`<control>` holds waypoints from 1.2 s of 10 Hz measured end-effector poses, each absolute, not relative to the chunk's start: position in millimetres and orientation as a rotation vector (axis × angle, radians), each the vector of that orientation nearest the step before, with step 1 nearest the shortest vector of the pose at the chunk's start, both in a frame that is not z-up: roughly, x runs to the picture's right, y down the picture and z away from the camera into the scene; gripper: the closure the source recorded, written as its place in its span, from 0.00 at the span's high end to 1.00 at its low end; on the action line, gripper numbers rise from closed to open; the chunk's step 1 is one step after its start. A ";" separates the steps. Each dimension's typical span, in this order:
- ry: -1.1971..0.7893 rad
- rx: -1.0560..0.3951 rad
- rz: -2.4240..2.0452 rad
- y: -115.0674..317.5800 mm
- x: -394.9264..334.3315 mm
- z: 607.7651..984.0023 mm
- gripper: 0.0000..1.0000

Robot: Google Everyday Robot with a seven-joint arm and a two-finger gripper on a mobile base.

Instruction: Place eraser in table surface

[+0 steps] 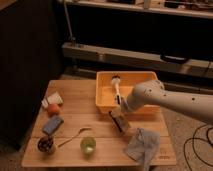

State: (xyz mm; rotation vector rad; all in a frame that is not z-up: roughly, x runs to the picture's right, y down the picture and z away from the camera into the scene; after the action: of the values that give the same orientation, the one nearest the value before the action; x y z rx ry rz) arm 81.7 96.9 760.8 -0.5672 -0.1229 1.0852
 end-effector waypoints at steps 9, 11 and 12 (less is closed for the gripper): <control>-0.286 -0.458 1.119 -19.8 97.0 672.7 0.00; -0.302 -0.456 1.105 -39.1 96.1 668.6 0.00; -0.311 -0.466 1.094 -47.9 88.1 672.9 0.00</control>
State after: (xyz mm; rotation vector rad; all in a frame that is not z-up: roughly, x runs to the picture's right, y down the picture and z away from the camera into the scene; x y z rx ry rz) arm 88.1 -47.9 672.9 -0.4661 -0.3106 1.0936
